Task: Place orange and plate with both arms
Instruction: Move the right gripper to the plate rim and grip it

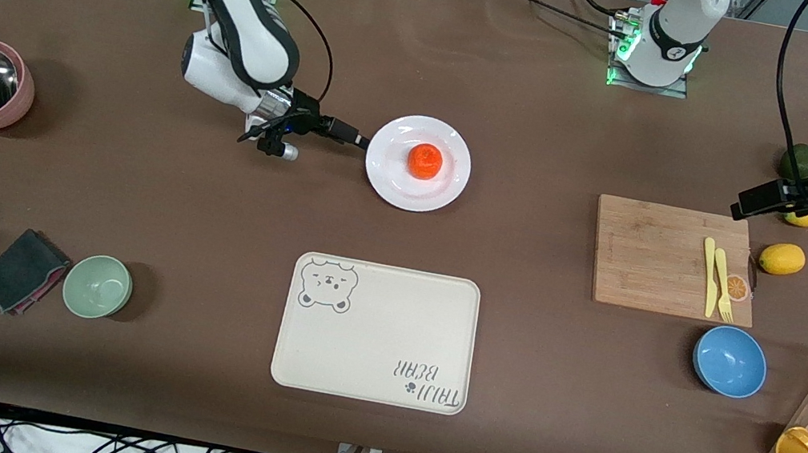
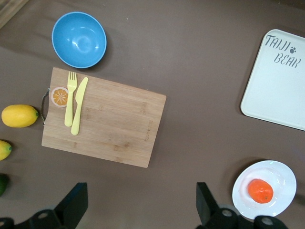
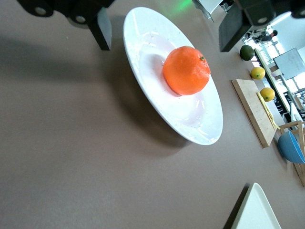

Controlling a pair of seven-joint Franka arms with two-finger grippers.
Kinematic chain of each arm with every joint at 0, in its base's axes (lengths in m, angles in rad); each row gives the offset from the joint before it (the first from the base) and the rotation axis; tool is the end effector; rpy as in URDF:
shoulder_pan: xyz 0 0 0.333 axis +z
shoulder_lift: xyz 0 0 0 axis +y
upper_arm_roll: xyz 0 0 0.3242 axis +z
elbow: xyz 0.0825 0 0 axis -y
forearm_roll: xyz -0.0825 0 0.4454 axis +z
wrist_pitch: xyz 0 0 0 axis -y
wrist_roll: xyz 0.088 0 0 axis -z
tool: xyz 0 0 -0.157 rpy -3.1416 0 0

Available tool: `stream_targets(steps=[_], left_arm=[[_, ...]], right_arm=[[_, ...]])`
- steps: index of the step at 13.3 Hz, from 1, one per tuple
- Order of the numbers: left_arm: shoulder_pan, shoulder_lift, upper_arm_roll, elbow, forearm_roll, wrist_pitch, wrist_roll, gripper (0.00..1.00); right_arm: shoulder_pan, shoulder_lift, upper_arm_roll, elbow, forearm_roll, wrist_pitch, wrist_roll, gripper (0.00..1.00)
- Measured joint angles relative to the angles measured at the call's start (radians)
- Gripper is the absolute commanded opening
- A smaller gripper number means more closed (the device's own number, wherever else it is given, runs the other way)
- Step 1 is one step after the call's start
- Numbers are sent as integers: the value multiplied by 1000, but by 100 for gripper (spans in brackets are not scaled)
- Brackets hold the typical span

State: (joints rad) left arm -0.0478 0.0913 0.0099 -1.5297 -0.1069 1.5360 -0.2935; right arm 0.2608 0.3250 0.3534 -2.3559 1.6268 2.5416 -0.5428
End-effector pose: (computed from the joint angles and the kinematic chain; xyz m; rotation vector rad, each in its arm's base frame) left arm 0.6340 -0.0413 0.5454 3.0221 0.3896 -0.1545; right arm 0.4221 0.3371 0.1047 -2.2518 0.4126 0.2190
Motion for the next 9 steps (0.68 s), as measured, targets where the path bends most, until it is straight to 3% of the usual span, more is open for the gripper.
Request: stream_targets(steps=[3,7,8,9], left_arm=[[0,10,0,-7,-5,9,0,100],[-5,20,-18,-18,63,3,0,100],[-5,21,-41,-21,107,-12,-2,100],[-7,21,-61,-23,133,-26,-8,100]], right_arm=[[25,51,0,18,70,0,-90,100],[50,104,0,67,75,31,-107,99],[65,121,0,88,75,46,-107,94],[79,138,0,109,75,58,-107,79]])
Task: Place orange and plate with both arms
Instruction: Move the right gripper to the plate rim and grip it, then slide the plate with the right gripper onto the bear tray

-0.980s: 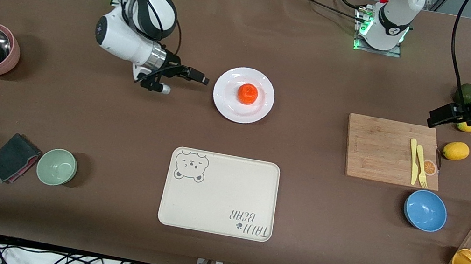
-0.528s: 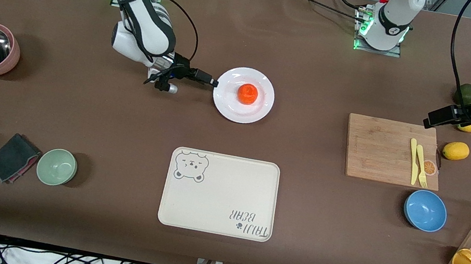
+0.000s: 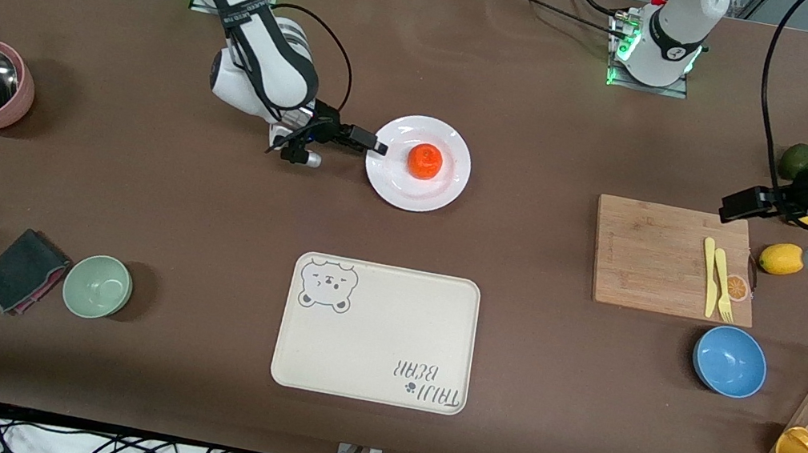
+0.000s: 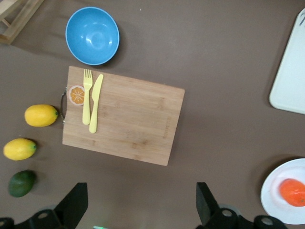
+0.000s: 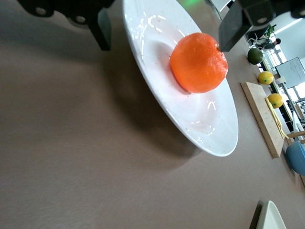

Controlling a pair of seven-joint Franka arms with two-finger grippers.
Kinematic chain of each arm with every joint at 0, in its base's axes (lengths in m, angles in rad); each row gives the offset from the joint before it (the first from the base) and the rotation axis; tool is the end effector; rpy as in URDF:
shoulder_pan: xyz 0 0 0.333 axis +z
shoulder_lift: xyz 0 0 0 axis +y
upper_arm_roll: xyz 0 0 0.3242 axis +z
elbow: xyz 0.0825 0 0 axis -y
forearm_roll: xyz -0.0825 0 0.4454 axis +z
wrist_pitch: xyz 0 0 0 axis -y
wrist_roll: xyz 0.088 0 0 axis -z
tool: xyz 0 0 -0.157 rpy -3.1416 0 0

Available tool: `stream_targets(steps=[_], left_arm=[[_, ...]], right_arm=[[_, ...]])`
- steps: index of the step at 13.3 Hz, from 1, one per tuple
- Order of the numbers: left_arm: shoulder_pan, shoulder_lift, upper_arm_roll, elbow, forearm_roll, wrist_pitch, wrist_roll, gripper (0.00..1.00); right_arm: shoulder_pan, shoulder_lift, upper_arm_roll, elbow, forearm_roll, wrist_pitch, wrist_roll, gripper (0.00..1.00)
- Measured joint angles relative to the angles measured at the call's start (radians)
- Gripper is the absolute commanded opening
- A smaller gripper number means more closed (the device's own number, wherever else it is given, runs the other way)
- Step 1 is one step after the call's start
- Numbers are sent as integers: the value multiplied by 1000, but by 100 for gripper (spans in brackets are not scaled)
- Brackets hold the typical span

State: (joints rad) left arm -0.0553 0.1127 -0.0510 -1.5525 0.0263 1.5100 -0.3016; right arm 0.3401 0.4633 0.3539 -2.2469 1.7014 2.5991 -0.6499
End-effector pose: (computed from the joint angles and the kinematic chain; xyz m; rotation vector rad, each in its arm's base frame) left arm 0.6293 -0.0616 0.5174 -3.0671 -0.2996 0.2280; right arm 0.4160 0.3816 0.0711 -2.2617 0.3457 0.2051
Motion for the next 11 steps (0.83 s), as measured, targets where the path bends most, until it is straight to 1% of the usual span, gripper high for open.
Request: stream_targets(steps=[1,2,3,7,9,11], left_arm=[[-2,0,-11,0,12,-8,-4,100],[-1,0,-13,0,14,-10,-4,100],[6,0,-11,0,14,-11,-4,100],[66,0,-4,0,10,-12,30,100],[114,0,-3,0,-4,-17,77,100],[132,0,-3,0,-7,-25,94,100]], right_arm=[[10,16,0,17,-1,8,-9,52],[15,30,0,29,-3,13,-35,21],[15,41,-1,35,-5,16,-75,0],[15,56,-6,37,-25,50,-222,0],[13,52,-6,46,-56,45,-237,0],[9,52,-6,63,-70,48,-237,0]])
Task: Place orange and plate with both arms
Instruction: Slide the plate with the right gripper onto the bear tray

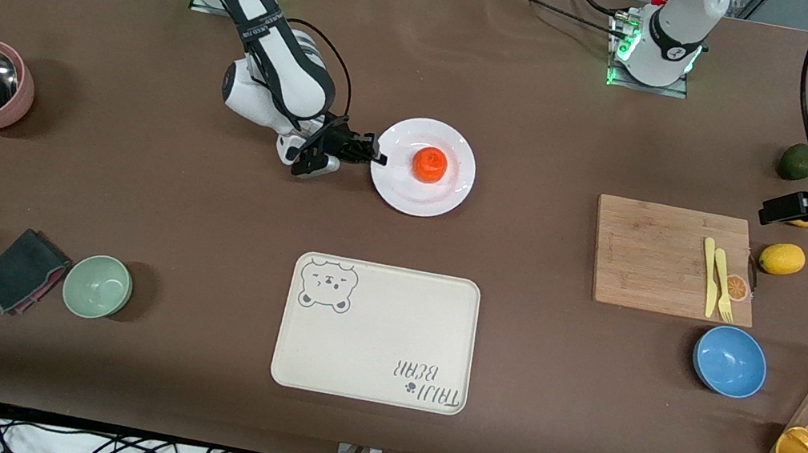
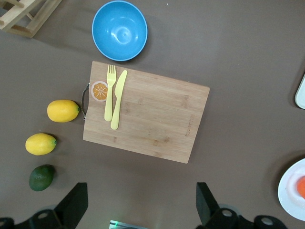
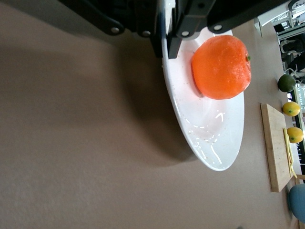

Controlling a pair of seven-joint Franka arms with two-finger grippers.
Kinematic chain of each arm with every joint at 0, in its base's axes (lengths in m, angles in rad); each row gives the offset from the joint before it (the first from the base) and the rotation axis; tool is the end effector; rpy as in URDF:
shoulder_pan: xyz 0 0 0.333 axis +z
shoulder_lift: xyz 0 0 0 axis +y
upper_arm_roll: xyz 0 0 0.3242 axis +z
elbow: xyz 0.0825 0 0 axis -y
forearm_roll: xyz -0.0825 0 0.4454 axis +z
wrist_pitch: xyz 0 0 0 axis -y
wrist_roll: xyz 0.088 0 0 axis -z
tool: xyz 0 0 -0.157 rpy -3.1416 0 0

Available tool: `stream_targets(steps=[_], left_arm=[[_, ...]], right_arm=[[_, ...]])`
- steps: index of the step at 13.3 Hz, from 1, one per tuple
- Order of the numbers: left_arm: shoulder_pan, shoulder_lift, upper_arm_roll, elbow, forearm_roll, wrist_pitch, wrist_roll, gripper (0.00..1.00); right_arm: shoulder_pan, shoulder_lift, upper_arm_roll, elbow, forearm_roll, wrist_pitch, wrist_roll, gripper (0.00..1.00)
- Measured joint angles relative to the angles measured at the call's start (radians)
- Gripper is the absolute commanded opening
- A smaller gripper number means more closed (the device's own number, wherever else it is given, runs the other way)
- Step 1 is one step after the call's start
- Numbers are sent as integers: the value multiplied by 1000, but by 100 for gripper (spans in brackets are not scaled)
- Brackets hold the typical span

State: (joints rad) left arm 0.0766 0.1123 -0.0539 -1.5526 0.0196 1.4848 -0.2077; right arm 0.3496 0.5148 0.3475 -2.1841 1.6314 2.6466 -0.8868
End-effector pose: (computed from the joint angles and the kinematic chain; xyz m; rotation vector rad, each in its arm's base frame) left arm 0.6277 0.0188 0.5161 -3.0787 -0.3558 0.2764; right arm 0.4346 0.3880 0.0631 -2.3212 0.0118 0.0438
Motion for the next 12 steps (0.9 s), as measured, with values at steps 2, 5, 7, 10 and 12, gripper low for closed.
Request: stream_targets(steps=[2,5,7,10,12], left_arm=[[-2,-1,-4,0,0,-8,0,100],[-4,-2,-11,0,-1,-10,0,100],[-6,-2,-13,0,-1,-11,0,100],[-8,-2,-13,0,-1,-11,0,100],[-8,-2,-13,0,-1,-12,0,100]], right_arm=[[-10,1,-7,32,0,2,16,0],[-51,4,-23,121,-2,5,122,0],[-82,5,-26,198,-19,5,230,0],[-107,63,-57,345,-103,7,318,0],[-116,181,-80,489,-129,6,330,0]])
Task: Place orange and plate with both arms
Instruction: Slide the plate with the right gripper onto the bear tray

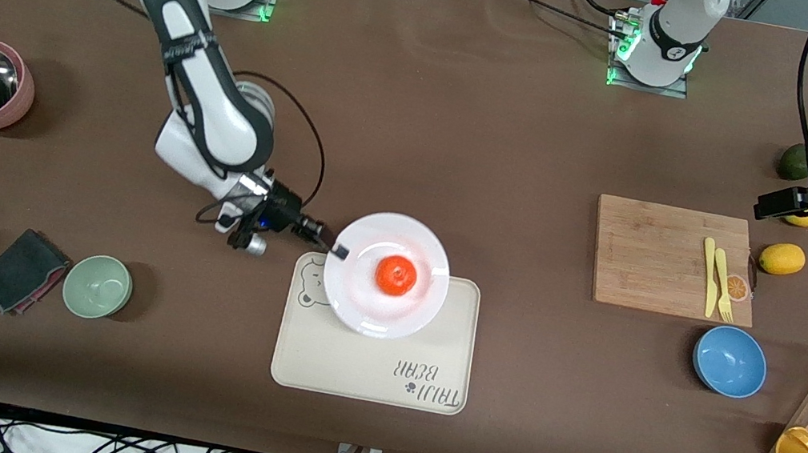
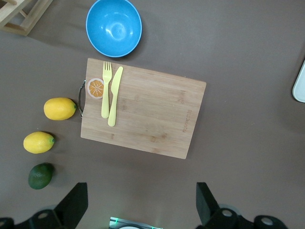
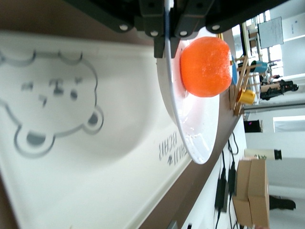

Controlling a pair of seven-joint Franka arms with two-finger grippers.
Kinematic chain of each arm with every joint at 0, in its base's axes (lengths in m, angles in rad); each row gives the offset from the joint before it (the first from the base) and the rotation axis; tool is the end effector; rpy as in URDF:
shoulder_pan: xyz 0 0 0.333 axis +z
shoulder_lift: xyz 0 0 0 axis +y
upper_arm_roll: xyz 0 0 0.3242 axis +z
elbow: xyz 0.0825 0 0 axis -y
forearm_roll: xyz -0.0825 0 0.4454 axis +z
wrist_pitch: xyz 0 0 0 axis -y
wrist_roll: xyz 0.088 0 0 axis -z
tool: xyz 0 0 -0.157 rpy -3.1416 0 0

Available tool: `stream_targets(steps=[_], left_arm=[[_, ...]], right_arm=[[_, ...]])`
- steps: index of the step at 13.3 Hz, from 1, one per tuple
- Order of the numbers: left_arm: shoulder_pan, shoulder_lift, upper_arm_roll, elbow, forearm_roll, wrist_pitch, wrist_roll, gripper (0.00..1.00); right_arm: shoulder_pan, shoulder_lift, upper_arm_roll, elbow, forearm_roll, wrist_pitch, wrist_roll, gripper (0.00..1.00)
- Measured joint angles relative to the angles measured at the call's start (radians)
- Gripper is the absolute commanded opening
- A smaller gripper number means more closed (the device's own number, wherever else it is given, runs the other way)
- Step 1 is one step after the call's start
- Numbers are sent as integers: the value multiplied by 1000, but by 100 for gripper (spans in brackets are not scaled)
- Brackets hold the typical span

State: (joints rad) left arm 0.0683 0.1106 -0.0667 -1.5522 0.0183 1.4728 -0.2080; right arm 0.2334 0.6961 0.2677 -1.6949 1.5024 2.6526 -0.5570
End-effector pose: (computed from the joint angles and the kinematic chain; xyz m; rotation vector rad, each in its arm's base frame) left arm 0.6256 0.0056 0.5167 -3.0806 -0.3237 0.2914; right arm 0.6767 0.3509 0.1437 -2.1451 0.3989 -0.1999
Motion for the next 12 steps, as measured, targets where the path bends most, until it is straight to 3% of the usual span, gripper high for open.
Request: stream_targets(steps=[5,7,9,12], left_arm=[[0,0,0,0,0,-1,0,100],[0,0,0,0,0,-1,0,100],[0,0,0,0,0,-2,0,100],[0,0,0,0,0,-4,0,100]], right_arm=[[4,277,-6,287,-34,1,0,0],[9,316,-6,332,-49,2,0,100],[10,318,-17,346,-159,2,5,100],[4,316,-26,359,-431,-8,21,100]])
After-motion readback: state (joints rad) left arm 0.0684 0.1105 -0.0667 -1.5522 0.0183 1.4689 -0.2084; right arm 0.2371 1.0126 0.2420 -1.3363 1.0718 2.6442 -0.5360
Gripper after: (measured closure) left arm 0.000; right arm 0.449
